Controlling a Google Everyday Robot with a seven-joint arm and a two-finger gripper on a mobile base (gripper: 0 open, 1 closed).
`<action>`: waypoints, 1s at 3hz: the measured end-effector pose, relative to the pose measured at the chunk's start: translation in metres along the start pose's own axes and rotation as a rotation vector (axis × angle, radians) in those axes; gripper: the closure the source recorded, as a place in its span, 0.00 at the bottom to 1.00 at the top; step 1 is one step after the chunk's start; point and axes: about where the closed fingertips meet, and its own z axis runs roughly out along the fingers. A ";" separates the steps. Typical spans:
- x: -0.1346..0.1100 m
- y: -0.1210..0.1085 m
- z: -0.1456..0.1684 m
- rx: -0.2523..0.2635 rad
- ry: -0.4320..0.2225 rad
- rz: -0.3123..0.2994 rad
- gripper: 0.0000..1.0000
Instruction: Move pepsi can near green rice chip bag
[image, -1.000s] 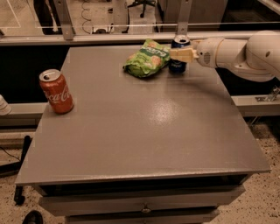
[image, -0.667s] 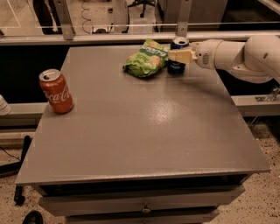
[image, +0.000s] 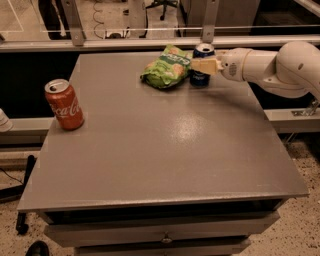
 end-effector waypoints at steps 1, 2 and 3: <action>0.002 0.003 0.000 -0.007 -0.001 0.007 0.14; -0.001 0.010 -0.008 -0.021 -0.014 0.008 0.00; -0.002 0.022 -0.020 -0.045 -0.024 0.006 0.00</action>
Offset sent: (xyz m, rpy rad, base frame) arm -0.0259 -0.0070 0.0106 0.0353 -0.0117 0.0241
